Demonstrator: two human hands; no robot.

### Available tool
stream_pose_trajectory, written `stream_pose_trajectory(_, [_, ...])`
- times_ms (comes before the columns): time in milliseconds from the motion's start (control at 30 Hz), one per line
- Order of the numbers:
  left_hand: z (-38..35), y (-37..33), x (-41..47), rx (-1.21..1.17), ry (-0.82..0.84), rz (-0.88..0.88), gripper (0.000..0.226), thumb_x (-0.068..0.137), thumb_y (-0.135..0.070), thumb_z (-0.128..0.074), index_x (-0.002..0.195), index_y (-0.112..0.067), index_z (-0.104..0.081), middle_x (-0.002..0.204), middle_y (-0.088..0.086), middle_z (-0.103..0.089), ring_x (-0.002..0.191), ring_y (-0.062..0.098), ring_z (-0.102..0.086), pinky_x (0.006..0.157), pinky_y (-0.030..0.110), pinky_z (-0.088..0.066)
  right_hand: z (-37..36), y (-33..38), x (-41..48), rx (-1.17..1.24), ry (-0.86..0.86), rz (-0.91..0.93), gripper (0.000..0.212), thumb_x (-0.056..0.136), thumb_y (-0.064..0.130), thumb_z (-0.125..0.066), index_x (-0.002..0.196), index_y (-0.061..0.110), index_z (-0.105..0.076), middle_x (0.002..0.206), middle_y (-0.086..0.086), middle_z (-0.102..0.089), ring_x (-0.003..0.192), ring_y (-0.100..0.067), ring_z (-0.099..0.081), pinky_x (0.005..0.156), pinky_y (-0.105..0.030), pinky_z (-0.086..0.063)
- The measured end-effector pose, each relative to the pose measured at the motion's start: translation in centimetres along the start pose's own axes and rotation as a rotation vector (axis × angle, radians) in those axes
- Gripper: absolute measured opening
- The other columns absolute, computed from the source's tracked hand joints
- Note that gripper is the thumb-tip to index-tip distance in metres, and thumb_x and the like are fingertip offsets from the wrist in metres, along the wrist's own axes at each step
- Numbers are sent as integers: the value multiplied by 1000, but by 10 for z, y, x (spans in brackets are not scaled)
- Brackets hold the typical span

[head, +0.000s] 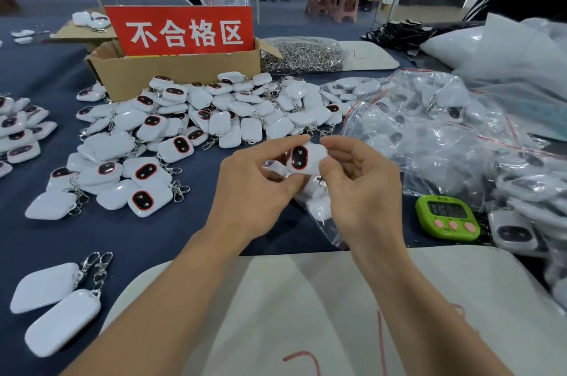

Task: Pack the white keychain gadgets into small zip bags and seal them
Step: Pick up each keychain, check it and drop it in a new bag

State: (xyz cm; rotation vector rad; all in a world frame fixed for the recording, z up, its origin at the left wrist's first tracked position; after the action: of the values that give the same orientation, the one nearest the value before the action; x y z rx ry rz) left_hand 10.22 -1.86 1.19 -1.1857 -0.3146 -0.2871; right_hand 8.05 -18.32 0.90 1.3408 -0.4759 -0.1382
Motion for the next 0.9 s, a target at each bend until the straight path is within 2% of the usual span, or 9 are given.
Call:
stream_pose_trajectory(100, [1, 3, 2, 13, -10, 16, 53, 75, -23, -83, 117, -53, -70, 107, -39, -68, 86, -4, -71, 84, 19, -55, -4, 4, -3, -134, 63, 60, 44, 86, 6, -66, 107, 44, -73, 87, 13, -73, 75, -3, -66, 70, -14, -51])
stream_pose_trajectory(200, [1, 3, 3, 6, -5, 25, 48, 74, -34, -79, 115, -57, -69, 107, -38, -68, 92, -3, -70, 89, 26, -56, -5, 7, -6, -217, 96, 103, 48, 86, 6, -69, 119, 41, -71, 102, 15, -72, 86, -1, -63, 74, -4, -43])
stream_pose_trajectory(267, [0, 1, 2, -3, -3, 8, 40, 77, -40, -74, 114, -54, -70, 105, -37, -70, 97, -6, -68, 88, 21, -54, -4, 10, -7, -216, 79, 124, 38, 88, 12, -72, 112, 41, -70, 100, 21, -71, 89, 6, -59, 77, -2, -40])
stream_pose_trajectory(367, [-1, -1, 2, -11, -18, -32, 17, 89, -41, -71, 103, -47, -78, 100, -32, -73, 101, -7, -66, 82, 8, -47, -2, 8, -4, -226, 49, 115, 18, 90, 24, -73, 95, 41, -72, 84, 20, -69, 84, 4, -59, 72, -5, -40])
stream_pose_trajectory(467, [1, 4, 3, -49, -48, 18, 9, 86, -40, -74, 91, -44, -80, 88, -26, -75, 86, -5, -69, 72, 6, -46, -2, 4, -3, -198, 22, 102, 15, 87, 25, -77, 82, 38, -71, 76, 20, -69, 74, 0, -60, 66, -7, -41])
stream_pose_trajectory(567, [4, 6, 3, -92, -59, 54, 30, 70, -37, -83, 98, -47, -79, 86, -23, -74, 66, -2, -67, 64, 9, -49, -2, 1, -2, -101, 6, 53, 11, 88, 23, -76, 83, 32, -73, 74, 20, -70, 66, -2, -62, 63, -12, -45])
stream_pose_trajectory(667, [2, 1, 2, -85, -1, 7, 55, 70, -18, -86, 113, -49, -74, 98, -23, -73, 67, 2, -65, 67, 14, -54, -1, -2, -1, 28, 0, -9, 10, 90, 22, -70, 84, 29, -73, 74, 13, -74, 67, -6, -66, 68, -25, -50])
stream_pose_trajectory(767, [-1, 0, 1, -32, 12, 15, 54, 74, -17, -85, 114, -52, -73, 97, -23, -74, 69, 5, -68, 70, 15, -56, -1, -1, 0, 113, 26, -43, 9, 88, 26, -65, 84, 25, -73, 71, 5, -75, 62, -7, -64, 67, -30, -49])
stream_pose_trajectory(900, [-5, -4, -2, -33, 53, 6, 38, 76, -40, -77, 112, -50, -74, 93, -18, -75, 80, 5, -69, 73, 15, -55, 3, 1, 3, 147, 47, -28, 11, 86, 27, -65, 94, 27, -73, 57, 9, -65, 56, -4, -57, 61, -23, -45])
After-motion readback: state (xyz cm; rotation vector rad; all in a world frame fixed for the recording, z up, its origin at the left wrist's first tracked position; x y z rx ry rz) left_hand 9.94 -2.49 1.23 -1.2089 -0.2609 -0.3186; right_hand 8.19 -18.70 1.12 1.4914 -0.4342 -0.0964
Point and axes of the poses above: each hand's wrist, its own x-axis towards the middle knuckle, its own z-axis out of the back of the hand, y = z × x, the point moved 6 cm from there along x, towards the middle knuckle
